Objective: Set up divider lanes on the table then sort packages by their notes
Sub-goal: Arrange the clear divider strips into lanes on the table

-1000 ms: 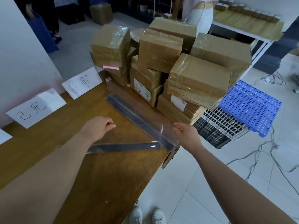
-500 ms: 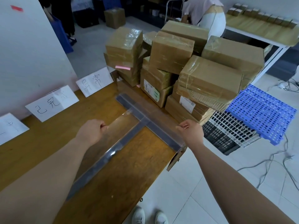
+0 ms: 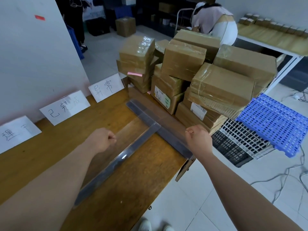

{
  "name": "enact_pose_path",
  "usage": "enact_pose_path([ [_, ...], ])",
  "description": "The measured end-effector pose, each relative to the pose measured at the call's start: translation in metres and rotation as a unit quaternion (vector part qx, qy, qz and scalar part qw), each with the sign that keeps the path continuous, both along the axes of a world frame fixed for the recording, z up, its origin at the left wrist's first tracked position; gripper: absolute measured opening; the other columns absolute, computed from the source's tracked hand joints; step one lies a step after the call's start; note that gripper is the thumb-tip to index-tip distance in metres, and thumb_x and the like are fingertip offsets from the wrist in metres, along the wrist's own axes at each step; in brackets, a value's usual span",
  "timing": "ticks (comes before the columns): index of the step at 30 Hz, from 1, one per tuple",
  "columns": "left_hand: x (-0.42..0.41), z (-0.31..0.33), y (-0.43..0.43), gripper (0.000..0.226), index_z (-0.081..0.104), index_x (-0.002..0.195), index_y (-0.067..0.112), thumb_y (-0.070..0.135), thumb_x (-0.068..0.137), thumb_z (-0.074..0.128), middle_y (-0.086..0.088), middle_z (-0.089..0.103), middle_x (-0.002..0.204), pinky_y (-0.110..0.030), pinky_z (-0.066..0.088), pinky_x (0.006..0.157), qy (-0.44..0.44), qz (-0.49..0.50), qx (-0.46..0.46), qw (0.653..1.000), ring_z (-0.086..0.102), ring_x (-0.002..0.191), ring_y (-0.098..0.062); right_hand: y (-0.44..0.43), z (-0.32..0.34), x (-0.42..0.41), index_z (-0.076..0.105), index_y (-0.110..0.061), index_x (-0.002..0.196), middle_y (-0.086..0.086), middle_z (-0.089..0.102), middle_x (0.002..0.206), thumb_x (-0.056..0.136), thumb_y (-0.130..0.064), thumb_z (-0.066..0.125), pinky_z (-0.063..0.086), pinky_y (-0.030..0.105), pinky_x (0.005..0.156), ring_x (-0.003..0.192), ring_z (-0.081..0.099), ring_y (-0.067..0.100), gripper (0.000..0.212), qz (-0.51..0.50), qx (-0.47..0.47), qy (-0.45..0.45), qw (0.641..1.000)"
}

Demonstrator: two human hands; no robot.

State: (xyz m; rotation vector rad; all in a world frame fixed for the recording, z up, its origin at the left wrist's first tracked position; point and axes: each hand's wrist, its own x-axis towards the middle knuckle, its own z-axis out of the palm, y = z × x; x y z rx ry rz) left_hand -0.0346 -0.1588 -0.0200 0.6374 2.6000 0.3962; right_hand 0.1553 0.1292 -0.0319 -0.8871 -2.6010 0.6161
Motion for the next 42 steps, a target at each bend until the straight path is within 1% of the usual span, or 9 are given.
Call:
enact_pose_path([
  [3, 0.008, 0.005, -0.006, 0.012, 0.073, 0.094, 0.019, 0.019, 0.094, 0.061, 0.001, 0.072, 0.089, -0.012, 0.04, 0.055, -0.011, 0.026, 0.02, 0.999, 0.063, 0.073, -0.005, -0.007, 0.003, -0.005, 0.054, -0.017, 0.095, 0.0, 0.063, 0.084, 0.097, -0.018, 0.046, 0.051, 0.032, 0.063, 0.076, 0.064, 0.02, 0.008, 0.024, -0.084, -0.057, 0.995],
  [7, 0.022, 0.006, -0.023, 0.013, 0.07, 0.087, 0.018, 0.017, 0.094, 0.06, 0.007, 0.066, 0.071, -0.01, 0.038, 0.046, -0.023, 0.075, 0.04, 0.996, 0.061, 0.058, -0.003, -0.013, 0.001, -0.015, 0.056, -0.015, 0.129, 0.008, 0.069, 0.105, 0.1, -0.018, 0.039, 0.049, 0.032, 0.071, 0.091, 0.065, 0.026, 0.034, 0.101, -0.065, -0.112, 0.986],
  [9, 0.031, 0.007, -0.033, 0.013, 0.071, 0.088, 0.016, 0.019, 0.095, 0.06, 0.005, 0.067, 0.07, -0.012, 0.042, 0.044, -0.024, 0.111, 0.051, 0.992, 0.062, 0.054, -0.005, -0.018, 0.0, -0.02, 0.064, -0.014, 0.101, 0.006, 0.066, 0.09, 0.101, -0.021, 0.036, 0.05, 0.037, 0.073, 0.085, 0.061, 0.026, 0.029, 0.148, -0.072, -0.148, 0.975],
  [11, 0.041, 0.008, -0.042, 0.013, 0.073, 0.095, 0.012, 0.019, 0.095, 0.062, -0.001, 0.07, 0.081, -0.019, 0.049, 0.049, -0.03, 0.148, 0.068, 0.986, 0.065, 0.06, -0.011, -0.023, -0.004, -0.024, 0.049, -0.018, 0.072, -0.001, 0.052, 0.072, 0.101, -0.029, 0.037, 0.043, 0.035, 0.062, 0.073, 0.053, 0.022, 0.033, 0.166, -0.084, -0.18, 0.966],
  [17, 0.078, 0.003, -0.06, 0.021, 0.074, 0.106, 0.009, 0.023, 0.094, 0.063, -0.004, 0.072, 0.093, -0.03, 0.056, 0.063, -0.017, 0.223, 0.076, 0.972, 0.068, 0.071, -0.017, -0.031, -0.013, -0.023, 0.068, -0.011, 0.107, 0.006, 0.069, 0.103, 0.098, -0.024, 0.048, 0.049, 0.034, 0.082, 0.095, 0.063, 0.022, 0.026, 0.198, -0.079, -0.186, 0.959],
  [23, 0.116, 0.003, -0.074, 0.019, 0.071, 0.102, 0.007, 0.022, 0.094, 0.063, -0.009, 0.071, 0.085, -0.037, 0.06, 0.064, -0.04, 0.323, 0.123, 0.937, 0.069, 0.067, -0.023, -0.052, -0.016, -0.009, 0.063, -0.012, 0.079, 0.005, 0.062, 0.07, 0.098, -0.021, 0.043, 0.052, 0.034, 0.063, 0.068, 0.061, 0.019, 0.03, 0.238, -0.105, -0.119, 0.958],
  [31, 0.169, 0.017, -0.129, 0.014, 0.067, 0.101, -0.002, 0.007, 0.096, 0.057, -0.022, 0.073, 0.088, -0.026, 0.055, 0.047, -0.03, 0.422, 0.158, 0.892, 0.067, 0.065, -0.025, -0.109, -0.006, 0.005, 0.065, -0.002, 0.085, 0.011, 0.064, 0.069, 0.098, -0.019, 0.045, 0.049, 0.034, 0.054, 0.063, 0.062, 0.027, 0.029, 0.341, -0.121, -0.084, 0.928],
  [36, 0.193, 0.021, -0.187, 0.017, 0.065, 0.108, -0.003, 0.003, 0.094, 0.06, -0.017, 0.071, 0.086, -0.041, 0.061, 0.071, -0.017, 0.483, 0.167, 0.86, 0.071, 0.076, -0.028, -0.173, 0.008, 0.0, 0.065, -0.008, 0.077, 0.001, 0.062, 0.066, 0.098, -0.018, 0.046, 0.046, 0.03, 0.055, 0.061, 0.057, 0.016, 0.03, 0.397, -0.087, -0.069, 0.911],
  [42, 0.218, 0.028, -0.27, 0.025, 0.064, 0.116, -0.001, 0.007, 0.093, 0.06, -0.012, 0.072, 0.084, -0.037, 0.059, 0.074, 0.031, 0.52, 0.151, 0.84, 0.069, 0.075, -0.022, -0.263, 0.015, -0.004, 0.064, -0.011, 0.073, -0.001, 0.062, 0.068, 0.097, -0.021, 0.046, 0.048, 0.032, 0.06, 0.066, 0.058, 0.014, 0.031, 0.421, -0.075, -0.071, 0.901],
])
